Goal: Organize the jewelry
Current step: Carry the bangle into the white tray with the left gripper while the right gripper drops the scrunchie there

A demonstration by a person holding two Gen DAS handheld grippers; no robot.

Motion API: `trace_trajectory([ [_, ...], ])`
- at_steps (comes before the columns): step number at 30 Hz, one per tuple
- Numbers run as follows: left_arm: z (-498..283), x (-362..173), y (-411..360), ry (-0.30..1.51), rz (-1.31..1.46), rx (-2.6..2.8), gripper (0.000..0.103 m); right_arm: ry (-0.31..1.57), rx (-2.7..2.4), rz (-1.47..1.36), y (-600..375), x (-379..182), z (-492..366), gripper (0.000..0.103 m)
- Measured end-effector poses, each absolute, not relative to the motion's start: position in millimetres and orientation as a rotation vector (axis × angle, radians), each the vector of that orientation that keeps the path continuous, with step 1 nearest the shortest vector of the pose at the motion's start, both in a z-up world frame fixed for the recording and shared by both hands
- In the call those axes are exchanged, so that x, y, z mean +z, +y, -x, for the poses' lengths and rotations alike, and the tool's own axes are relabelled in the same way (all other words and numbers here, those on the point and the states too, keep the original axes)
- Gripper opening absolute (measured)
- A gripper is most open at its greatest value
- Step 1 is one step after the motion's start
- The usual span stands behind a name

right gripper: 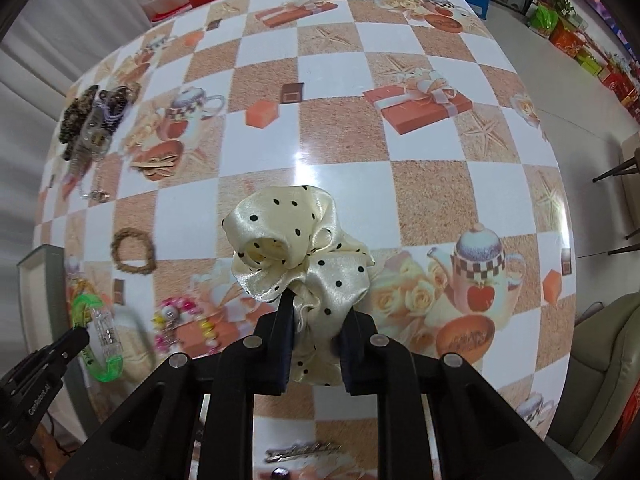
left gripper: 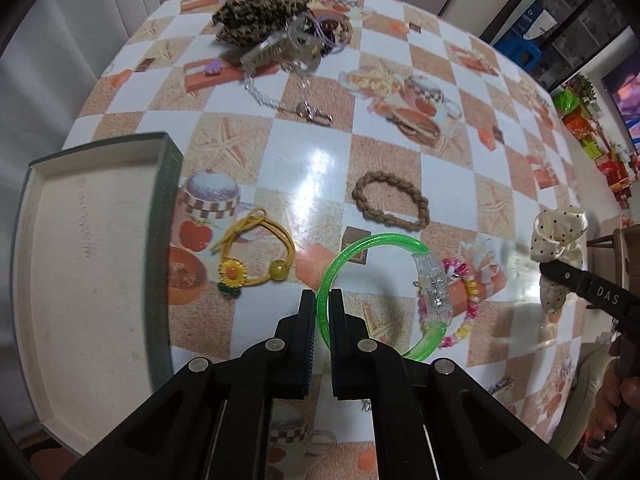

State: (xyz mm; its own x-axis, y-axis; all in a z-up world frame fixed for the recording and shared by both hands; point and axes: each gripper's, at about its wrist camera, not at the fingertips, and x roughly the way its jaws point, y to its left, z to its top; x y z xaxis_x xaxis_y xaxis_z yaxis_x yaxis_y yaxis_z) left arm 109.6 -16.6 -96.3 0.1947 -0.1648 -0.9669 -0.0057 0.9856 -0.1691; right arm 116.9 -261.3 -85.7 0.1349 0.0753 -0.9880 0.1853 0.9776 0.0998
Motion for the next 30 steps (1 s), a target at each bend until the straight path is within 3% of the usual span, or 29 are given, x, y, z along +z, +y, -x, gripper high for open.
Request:
trace_trajectory([
  [15,-67,-51,113,1.271,0.232,0.049,0.011,1.409,0.169,-0.173,-136,-45,-95,0.021],
  [30,-55,-100,221,1.315,0.254,0.264,0.011,1.412,0.469,-0.064,50,-60,-128,0.02],
])
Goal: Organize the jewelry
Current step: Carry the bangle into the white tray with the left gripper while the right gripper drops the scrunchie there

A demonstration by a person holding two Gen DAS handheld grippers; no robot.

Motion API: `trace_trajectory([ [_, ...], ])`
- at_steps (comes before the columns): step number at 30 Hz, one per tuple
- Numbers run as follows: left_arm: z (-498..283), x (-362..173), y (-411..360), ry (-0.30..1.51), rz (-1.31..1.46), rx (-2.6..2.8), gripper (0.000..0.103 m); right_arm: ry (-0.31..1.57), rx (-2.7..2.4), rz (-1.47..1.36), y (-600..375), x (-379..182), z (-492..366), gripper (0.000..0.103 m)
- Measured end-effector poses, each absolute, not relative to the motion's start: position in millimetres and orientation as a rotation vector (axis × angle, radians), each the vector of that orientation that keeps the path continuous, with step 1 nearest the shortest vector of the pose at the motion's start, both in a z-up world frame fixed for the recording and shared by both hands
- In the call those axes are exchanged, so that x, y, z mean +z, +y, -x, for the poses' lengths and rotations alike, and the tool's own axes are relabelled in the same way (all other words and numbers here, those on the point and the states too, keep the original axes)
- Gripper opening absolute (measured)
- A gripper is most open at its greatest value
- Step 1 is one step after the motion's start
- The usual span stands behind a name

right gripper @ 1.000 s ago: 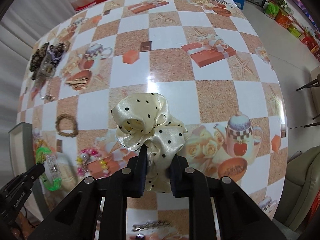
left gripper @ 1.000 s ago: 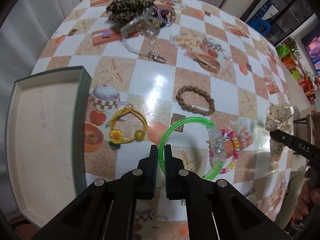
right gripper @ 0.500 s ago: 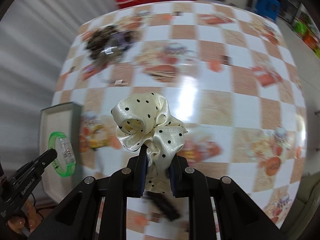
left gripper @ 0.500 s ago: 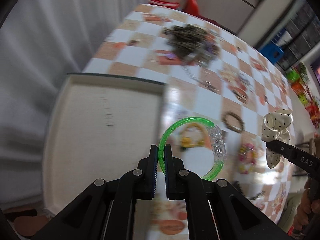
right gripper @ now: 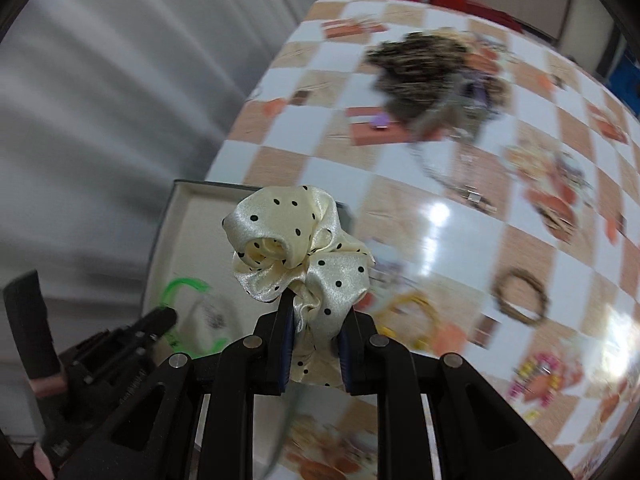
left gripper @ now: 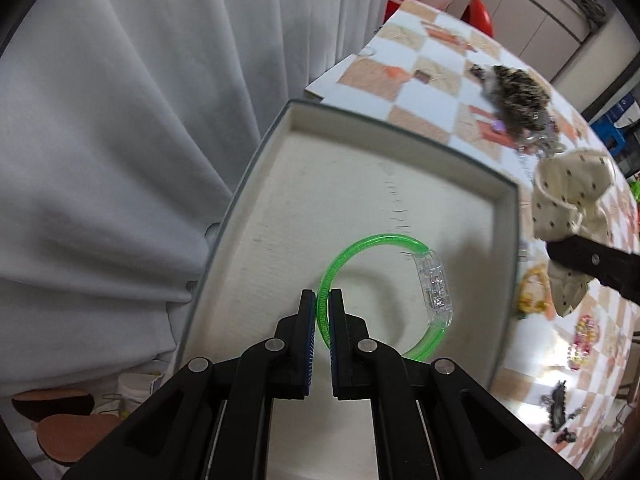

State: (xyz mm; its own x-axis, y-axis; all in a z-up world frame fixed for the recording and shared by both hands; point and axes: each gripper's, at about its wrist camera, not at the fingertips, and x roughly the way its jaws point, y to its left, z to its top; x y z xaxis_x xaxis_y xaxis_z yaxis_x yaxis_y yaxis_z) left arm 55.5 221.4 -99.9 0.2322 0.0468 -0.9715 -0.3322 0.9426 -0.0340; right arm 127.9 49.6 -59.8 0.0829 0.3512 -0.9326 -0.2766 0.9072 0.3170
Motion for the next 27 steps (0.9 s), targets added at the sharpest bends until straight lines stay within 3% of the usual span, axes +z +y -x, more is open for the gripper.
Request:
trace_trajectory([
  [13,-60,-128,227,1.339,0.218,0.298,0.011,1.511,0.472,-0.037,101,-108,-141,0.021],
  [18,-62,-132,224,1.35,0.192,0.305,0.011,1.551,0.454,-0.021,102,-122,-141,0.026],
  [23,-61,-131,222,1.354,0.183,0.318,0.011,1.551,0.477,-0.017,104,-123,-141,0.041],
  [27,-59,-125,219,1.349,0.158,0.333,0.012,1.527,0.493,-0.043,105,-111,-139,0.059],
])
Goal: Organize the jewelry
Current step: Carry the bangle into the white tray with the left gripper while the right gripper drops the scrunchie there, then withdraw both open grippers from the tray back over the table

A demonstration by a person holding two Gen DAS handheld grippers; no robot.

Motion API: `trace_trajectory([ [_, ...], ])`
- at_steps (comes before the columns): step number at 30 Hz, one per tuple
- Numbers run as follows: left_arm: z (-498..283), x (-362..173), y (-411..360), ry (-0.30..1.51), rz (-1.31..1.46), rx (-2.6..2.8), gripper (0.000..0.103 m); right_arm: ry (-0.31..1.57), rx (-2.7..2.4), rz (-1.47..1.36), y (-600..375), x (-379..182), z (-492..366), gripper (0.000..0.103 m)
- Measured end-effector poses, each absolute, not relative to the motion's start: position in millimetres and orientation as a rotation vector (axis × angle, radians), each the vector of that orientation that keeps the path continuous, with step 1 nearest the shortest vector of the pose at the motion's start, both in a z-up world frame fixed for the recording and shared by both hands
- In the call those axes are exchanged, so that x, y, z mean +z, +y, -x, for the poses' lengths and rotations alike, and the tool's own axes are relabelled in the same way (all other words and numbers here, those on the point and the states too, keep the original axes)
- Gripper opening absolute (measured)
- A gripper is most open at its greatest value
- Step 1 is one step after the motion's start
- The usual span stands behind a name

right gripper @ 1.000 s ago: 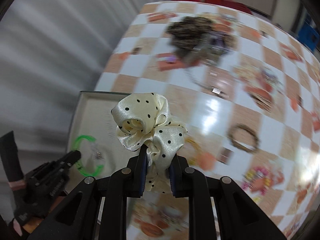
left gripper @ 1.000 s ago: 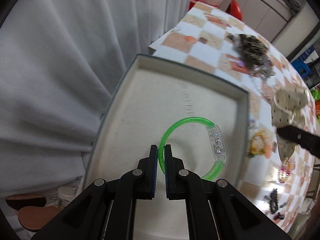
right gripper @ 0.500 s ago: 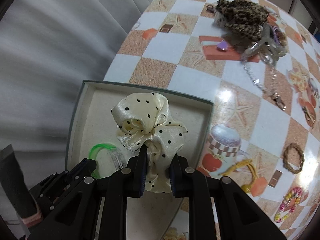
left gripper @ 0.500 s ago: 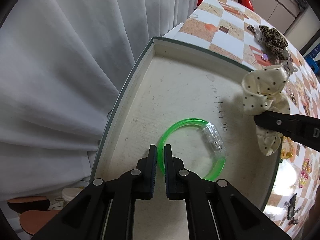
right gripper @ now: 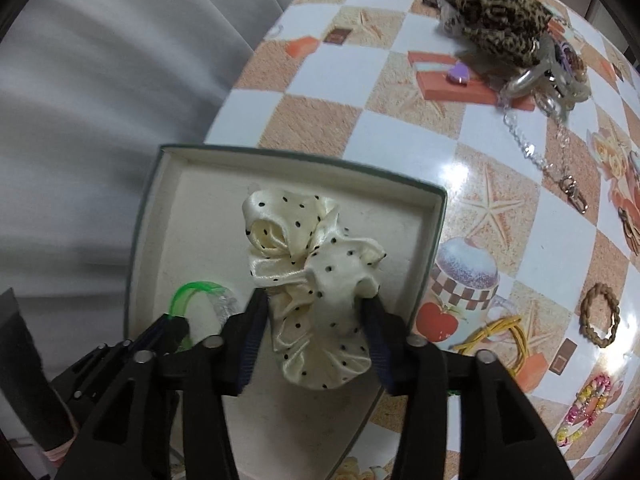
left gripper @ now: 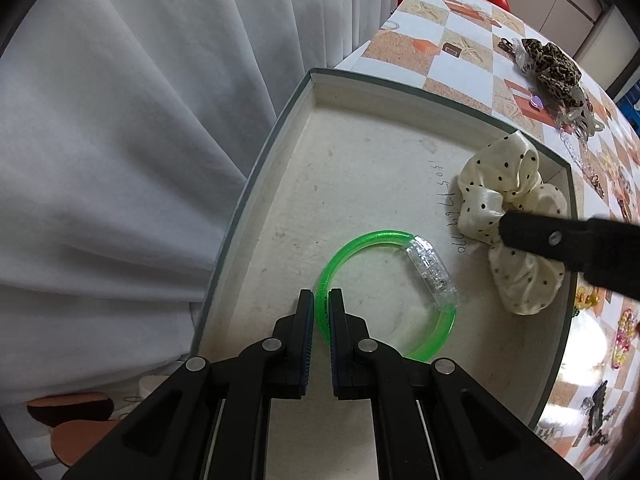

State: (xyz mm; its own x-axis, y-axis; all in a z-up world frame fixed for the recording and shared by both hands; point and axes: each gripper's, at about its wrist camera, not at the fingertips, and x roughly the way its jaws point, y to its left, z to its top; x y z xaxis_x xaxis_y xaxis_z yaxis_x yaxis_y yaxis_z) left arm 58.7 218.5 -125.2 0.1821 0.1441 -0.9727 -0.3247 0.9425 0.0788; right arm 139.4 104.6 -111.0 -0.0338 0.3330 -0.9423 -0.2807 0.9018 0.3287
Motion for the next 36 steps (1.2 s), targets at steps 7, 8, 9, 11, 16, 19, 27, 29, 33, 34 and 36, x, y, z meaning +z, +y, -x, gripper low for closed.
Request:
trace_trajectory([
  [7,-56,-115,217,1.327,0.165,0.377,0.103,1.467,0.494,-0.101,88,-74,-135,0.079],
  [8,-54,-109,217,1.296,0.151,0.391,0.103,1.463,0.49,-0.108,85,-71,-134,0.079],
  [9,-53,-107,216,1.295,0.142,0.381,0.103,1.46,0.486,-0.116,80,-68,-133,0.079],
  [11,-53,-106,214,1.307,0.142,0.372,0.103,1.454,0.478,-0.13,72,-63,-129,0.081],
  [16,-53,-95,202,1.31,0.122,0.36,0.103,1.456,0.428,-0.174,45,-57,-118,0.092],
  [19,-52,-88,188,1.31,0.108,0.337,0.103,1.449,0.396,-0.215,24,-58,-115,0.092],
  [27,-47,-77,144,1.319,0.057,0.242,0.103,1.419,0.291,-0.272,-52,-45,-92,0.092],
  [29,-49,-74,131,1.321,0.052,0.209,0.103,1.426,0.261,-0.282,-72,-43,-85,0.092],
  [33,-55,-72,108,1.334,0.046,0.154,0.103,1.465,0.191,-0.314,-115,-48,-71,0.092],
  [34,-56,-71,103,1.335,0.039,0.147,0.103,1.474,0.173,-0.325,-124,-49,-68,0.092],
  [36,-59,-70,90,1.338,0.025,0.119,0.103,1.488,0.134,-0.348,-146,-52,-58,0.092],
])
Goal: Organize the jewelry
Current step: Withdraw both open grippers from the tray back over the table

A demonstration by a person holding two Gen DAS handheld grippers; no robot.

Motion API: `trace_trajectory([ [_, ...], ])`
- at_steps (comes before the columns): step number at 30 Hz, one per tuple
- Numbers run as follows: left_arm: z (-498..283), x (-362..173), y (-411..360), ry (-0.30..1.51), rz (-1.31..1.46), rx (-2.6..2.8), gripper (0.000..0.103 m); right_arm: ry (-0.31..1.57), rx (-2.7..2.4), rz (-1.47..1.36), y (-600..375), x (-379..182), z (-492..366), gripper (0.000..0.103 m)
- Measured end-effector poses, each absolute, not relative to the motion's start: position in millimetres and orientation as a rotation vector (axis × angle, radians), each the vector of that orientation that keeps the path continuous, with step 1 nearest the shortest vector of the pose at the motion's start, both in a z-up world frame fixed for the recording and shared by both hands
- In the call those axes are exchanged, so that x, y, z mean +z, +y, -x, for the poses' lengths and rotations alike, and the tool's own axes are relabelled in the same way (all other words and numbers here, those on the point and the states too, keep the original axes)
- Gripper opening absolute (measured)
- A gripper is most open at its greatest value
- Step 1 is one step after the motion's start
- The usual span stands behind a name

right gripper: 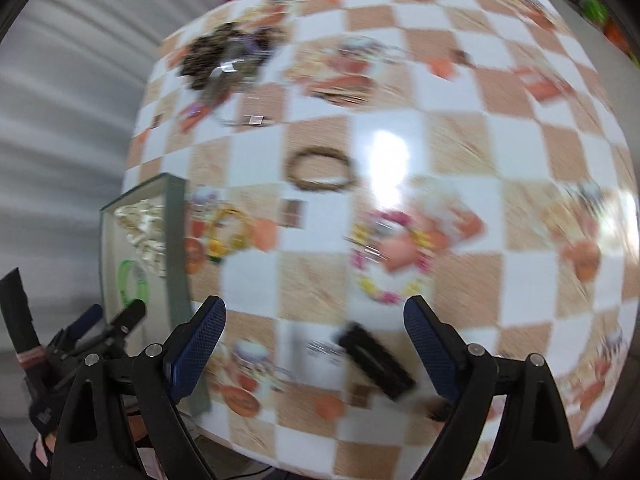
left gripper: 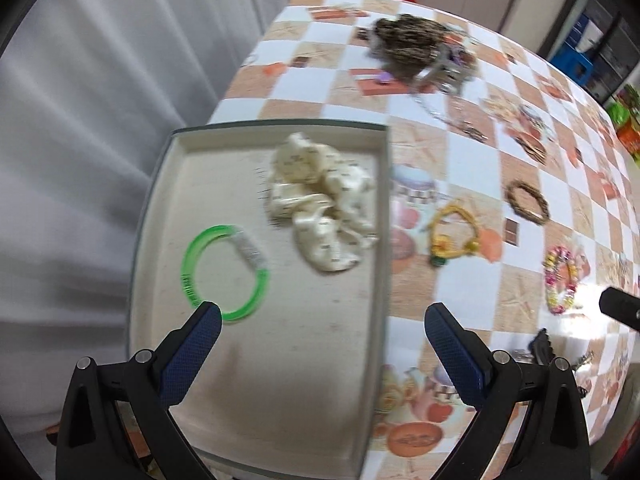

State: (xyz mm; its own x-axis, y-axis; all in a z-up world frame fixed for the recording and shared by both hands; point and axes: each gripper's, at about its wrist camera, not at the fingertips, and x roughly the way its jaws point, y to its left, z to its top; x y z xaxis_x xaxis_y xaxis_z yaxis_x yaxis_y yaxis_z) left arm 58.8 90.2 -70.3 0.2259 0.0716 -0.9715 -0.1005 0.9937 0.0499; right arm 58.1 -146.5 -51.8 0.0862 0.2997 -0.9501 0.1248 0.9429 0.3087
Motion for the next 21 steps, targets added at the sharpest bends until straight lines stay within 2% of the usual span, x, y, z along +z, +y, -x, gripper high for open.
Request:
trace_trajectory([
  [10,-65,-72,32,1.365,-0.018,-0.017,0.103,1.523,-0.066,-0.436,-243,-66,-17,0.092],
  [21,-69,-87,-11,1.403,-0.043,-0.081,0.103,1.569,-0.129,-0.488,-279,-84,13,0.092],
])
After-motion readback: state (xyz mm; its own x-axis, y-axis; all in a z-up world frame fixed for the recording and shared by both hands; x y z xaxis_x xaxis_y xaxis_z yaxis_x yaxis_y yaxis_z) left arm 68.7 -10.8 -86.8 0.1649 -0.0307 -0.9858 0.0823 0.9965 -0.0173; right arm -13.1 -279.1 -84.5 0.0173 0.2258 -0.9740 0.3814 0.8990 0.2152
